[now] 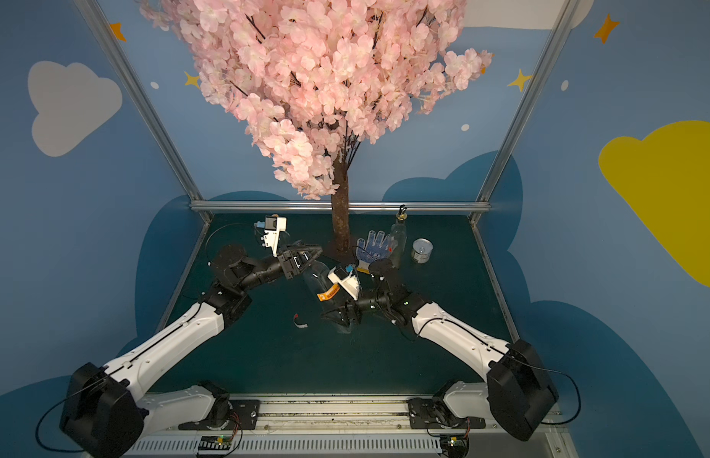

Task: Remove the label from the bottle
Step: Pick up the bottle from the center of the board.

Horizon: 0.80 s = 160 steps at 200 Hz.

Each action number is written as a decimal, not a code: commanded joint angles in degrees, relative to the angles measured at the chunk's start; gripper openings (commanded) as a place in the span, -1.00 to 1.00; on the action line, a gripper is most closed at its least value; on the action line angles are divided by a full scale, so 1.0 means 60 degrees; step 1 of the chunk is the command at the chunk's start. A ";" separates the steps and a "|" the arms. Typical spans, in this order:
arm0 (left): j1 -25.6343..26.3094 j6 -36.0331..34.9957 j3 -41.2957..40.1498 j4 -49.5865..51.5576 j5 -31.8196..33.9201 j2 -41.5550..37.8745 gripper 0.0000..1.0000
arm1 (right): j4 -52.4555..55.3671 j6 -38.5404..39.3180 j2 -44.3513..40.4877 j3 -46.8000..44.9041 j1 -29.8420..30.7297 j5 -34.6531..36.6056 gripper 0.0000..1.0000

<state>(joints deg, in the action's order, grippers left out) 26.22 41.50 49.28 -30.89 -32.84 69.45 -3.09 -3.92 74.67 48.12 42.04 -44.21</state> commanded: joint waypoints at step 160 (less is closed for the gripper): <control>0.0209 -0.0659 -0.0160 0.0761 0.1409 -0.0524 -0.95 | 0.0503 -0.0188 0.0298 0.0754 0.0010 0.0228 0.41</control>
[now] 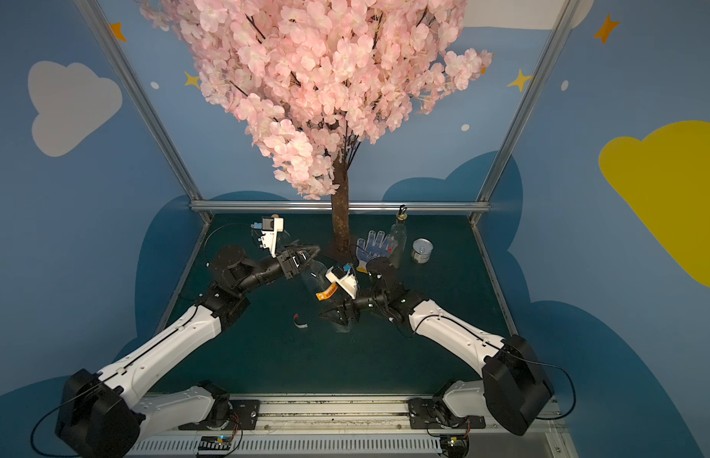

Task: Remove the label from the bottle
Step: Pick up the bottle from the center of the board.

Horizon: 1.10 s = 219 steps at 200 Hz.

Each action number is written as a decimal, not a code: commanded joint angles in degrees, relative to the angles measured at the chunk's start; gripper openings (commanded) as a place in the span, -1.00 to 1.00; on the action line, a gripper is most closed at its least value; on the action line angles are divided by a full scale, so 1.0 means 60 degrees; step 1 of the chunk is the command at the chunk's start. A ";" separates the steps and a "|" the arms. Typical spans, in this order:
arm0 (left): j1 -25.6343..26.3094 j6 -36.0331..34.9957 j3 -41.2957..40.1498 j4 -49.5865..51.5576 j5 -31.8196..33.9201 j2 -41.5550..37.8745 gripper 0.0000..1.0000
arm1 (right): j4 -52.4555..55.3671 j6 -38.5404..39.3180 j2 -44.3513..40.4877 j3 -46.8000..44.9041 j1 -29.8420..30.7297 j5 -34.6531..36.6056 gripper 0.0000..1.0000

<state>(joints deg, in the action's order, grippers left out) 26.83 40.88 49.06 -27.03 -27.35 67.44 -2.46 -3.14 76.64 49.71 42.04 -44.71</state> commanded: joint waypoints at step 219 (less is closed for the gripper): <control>0.1182 0.0441 0.1552 0.4719 0.5645 0.0789 -0.96 | 0.0756 -0.0176 -0.1755 -0.1260 0.1592 0.7412 0.85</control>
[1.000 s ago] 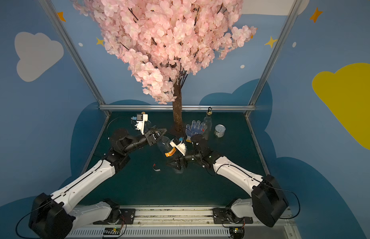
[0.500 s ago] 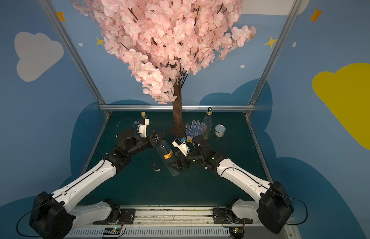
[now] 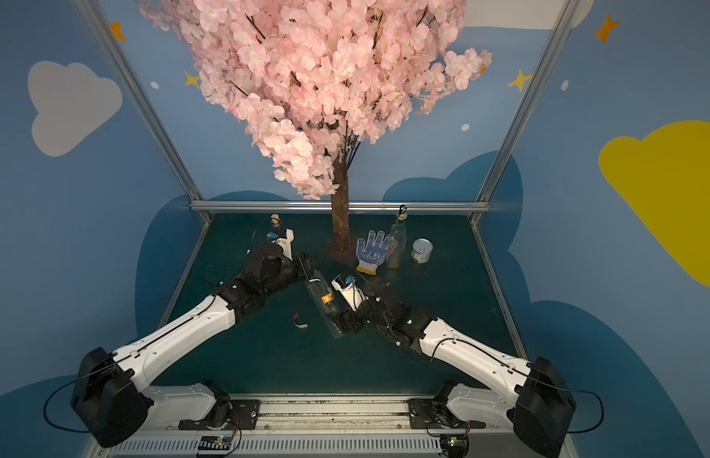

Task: Remove the label from the bottle
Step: Pick up the bottle from the center of the board.

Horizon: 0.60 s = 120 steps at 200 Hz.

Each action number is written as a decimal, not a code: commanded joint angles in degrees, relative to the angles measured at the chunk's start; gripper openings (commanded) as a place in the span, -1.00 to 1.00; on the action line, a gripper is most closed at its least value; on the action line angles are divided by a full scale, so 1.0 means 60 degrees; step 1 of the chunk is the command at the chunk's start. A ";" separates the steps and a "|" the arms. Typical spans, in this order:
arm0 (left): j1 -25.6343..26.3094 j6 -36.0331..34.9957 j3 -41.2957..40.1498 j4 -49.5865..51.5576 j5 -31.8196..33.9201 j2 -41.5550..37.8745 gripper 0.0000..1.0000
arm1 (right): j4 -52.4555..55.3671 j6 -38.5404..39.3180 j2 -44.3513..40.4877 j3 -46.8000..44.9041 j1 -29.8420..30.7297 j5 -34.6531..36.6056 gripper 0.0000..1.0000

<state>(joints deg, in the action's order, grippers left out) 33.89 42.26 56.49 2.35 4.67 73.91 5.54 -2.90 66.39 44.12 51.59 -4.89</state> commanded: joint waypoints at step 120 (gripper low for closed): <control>0.0006 0.1817 0.0280 -0.0699 0.0399 -0.0234 -0.95 | -0.2085 0.0328 0.1103 -0.0403 0.0658 0.1779 0.87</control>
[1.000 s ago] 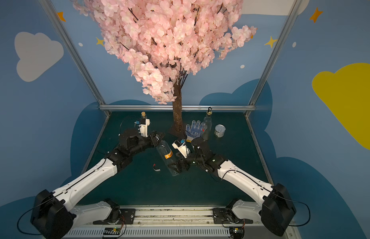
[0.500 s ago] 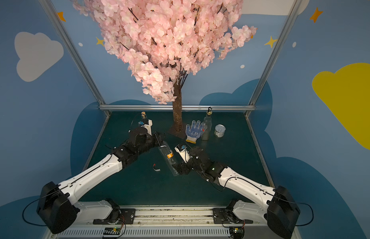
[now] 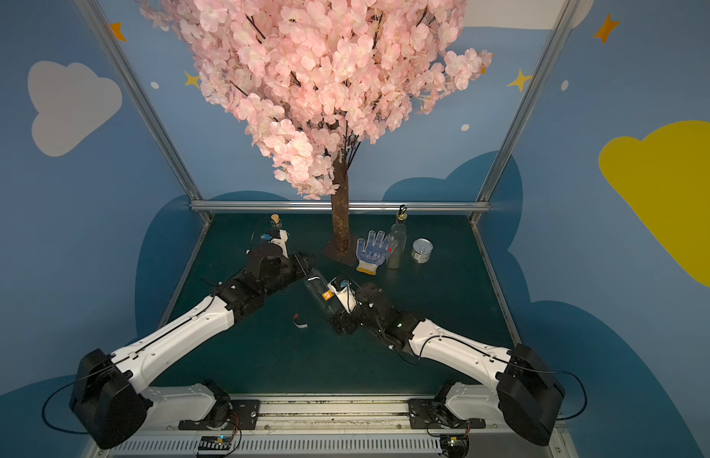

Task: Remove the label from the bottle
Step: Pick up the bottle from the center of the board.

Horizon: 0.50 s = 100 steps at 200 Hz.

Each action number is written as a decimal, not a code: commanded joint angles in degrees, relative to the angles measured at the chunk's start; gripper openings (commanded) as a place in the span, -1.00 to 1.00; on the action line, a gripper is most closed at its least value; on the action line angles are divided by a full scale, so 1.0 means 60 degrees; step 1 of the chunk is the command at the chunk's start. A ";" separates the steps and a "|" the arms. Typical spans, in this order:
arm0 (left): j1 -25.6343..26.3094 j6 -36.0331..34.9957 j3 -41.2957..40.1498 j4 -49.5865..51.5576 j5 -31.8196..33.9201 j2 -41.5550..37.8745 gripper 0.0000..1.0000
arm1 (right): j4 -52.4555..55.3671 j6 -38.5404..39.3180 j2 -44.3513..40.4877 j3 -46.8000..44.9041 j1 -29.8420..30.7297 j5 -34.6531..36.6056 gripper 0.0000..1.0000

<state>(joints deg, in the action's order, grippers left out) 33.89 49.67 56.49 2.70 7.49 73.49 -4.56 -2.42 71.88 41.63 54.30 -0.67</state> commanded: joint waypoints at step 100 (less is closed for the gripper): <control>-0.0025 0.1049 0.0092 -0.0992 -0.0482 -0.0341 -0.96 | -0.1104 0.0755 0.0646 -0.0119 0.0379 0.2133 0.18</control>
<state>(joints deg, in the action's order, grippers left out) 33.71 53.19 56.47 1.21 7.16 73.49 -8.75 2.59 74.65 41.23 56.45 10.46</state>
